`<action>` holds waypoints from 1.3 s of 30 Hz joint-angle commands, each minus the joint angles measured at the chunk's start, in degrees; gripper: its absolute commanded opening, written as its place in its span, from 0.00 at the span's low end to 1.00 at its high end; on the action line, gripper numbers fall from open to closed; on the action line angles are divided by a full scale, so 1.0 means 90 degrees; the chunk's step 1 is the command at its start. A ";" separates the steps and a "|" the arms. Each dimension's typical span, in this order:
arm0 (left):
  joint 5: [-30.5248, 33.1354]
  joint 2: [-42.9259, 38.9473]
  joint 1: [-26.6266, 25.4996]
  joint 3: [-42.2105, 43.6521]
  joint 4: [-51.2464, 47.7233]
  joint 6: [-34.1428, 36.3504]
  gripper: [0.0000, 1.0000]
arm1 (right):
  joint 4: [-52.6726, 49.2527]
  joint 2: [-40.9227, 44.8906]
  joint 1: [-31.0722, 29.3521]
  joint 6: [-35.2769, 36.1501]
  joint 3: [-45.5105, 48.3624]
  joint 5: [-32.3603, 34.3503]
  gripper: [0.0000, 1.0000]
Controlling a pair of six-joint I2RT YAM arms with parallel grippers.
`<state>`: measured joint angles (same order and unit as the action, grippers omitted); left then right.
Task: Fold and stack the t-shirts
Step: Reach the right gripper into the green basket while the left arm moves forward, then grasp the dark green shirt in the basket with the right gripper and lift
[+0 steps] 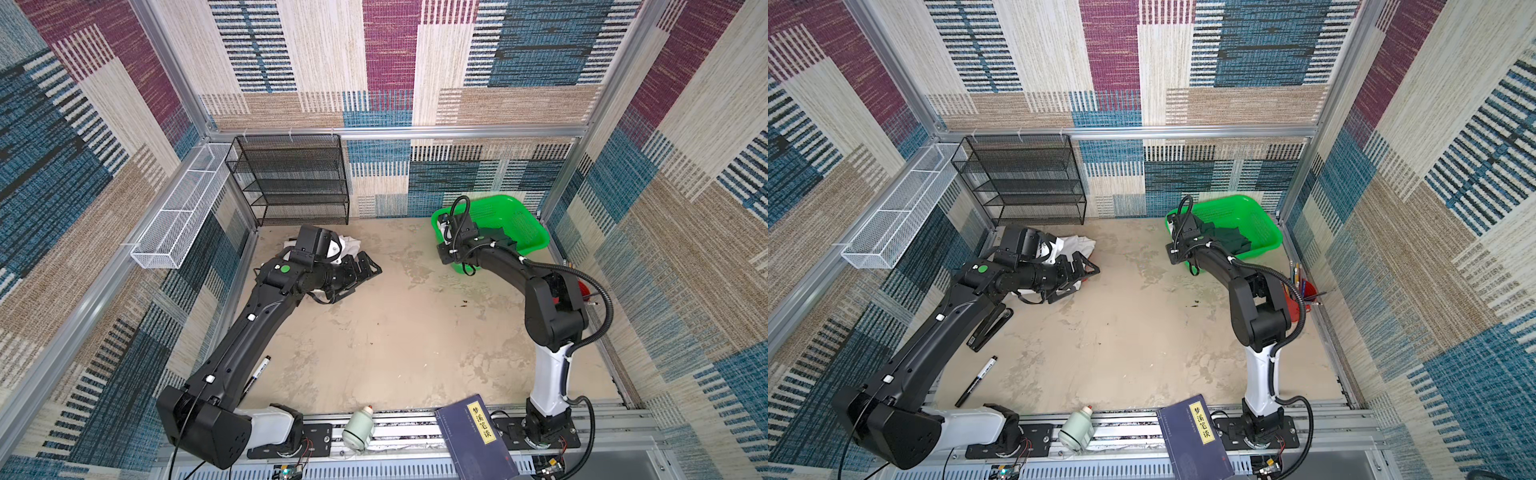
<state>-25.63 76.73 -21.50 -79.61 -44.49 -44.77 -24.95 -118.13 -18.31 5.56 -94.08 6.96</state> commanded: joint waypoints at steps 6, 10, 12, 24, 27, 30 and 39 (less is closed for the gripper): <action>0.0221 0.1045 -0.0194 -0.1171 0.1193 0.0070 1.00 | -0.0745 -0.1211 0.0487 -0.0281 -0.1747 0.0039 0.06; 0.0098 0.1583 -0.0268 -0.1746 0.1126 0.0131 1.00 | -0.0867 -0.1439 0.0678 -0.0304 -0.2024 -0.0007 0.07; 0.0088 0.1734 -0.0313 -0.1871 0.1141 0.0151 1.00 | -0.0900 -0.1481 0.0761 -0.0281 -0.2054 -0.0041 0.07; 0.0247 0.1875 -0.0461 -0.1917 0.1115 0.0233 1.00 | -0.0592 -0.1426 0.0911 -0.0107 -0.2424 -0.0650 0.53; 0.0289 0.1885 -0.0476 -0.1884 0.1022 0.0279 1.00 | -0.0483 -0.1144 0.0983 -0.0211 -0.2393 -0.0661 0.61; 0.0298 0.1860 -0.0492 -0.1819 0.1049 0.0267 1.00 | -0.0462 -0.0946 0.1182 -0.0646 -0.2357 -0.0389 0.63; 0.0323 0.1931 -0.0492 -0.1741 0.1059 0.0365 1.00 | -0.2120 -0.1992 0.2078 -0.1610 -0.3890 -0.0144 0.77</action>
<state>-22.81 93.84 -25.91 -95.55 -35.42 -43.07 -36.75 -132.97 -0.23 -6.13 -125.80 5.37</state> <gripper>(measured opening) 0.998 0.767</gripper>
